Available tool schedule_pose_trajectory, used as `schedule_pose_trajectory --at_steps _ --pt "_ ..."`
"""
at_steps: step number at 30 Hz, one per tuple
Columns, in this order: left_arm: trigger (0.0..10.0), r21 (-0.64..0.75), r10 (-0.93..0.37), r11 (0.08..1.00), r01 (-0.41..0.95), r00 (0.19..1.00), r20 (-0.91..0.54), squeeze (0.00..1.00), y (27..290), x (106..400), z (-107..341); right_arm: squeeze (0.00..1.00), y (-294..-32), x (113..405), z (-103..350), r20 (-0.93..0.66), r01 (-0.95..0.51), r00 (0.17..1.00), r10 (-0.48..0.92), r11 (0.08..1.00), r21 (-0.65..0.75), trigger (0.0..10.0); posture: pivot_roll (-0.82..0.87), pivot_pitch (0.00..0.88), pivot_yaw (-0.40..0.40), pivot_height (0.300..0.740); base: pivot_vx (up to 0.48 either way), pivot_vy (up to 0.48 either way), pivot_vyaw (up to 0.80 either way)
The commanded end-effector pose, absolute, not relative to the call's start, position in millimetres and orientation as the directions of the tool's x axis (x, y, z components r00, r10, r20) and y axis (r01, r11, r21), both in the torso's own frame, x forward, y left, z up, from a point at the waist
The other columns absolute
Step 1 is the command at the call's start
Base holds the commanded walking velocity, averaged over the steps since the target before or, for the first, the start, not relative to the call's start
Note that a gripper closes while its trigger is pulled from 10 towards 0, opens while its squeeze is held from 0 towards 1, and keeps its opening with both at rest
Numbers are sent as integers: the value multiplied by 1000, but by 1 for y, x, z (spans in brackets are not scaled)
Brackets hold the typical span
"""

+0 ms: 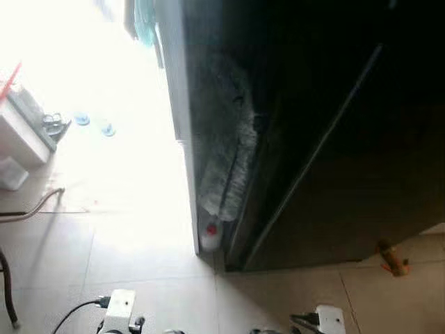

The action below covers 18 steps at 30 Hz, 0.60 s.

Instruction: Restocking fridge

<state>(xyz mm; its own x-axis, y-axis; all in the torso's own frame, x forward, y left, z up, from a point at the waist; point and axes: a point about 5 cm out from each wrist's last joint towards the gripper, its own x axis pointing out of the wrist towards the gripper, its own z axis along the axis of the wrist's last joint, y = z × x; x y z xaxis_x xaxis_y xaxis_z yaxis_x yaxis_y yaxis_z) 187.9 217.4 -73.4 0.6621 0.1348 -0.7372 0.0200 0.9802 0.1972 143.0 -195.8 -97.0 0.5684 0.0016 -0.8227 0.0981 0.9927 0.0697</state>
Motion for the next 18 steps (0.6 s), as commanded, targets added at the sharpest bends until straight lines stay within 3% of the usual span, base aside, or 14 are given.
schedule_pose_trajectory --at_steps 1,15,18 --pt "10000 186 120 982 41 625 -771 0 212 177 -81 0 -197 124 -104 -860 116 511 0 991 69 10000 -157 197 -13 740 0 0 0" --pt "10000 183 119 982 40 626 -771 0 211 176 -81 0 -197 122 -104 -863 115 505 -4 991 63 10000 -162 169 -15 740 0 0 0" --pt "10000 183 117 982 42 625 -772 0 211 175 -81 0 -197 122 -105 -863 116 505 -5 991 62 10000 -166 161 -15 740 -245 0 0"
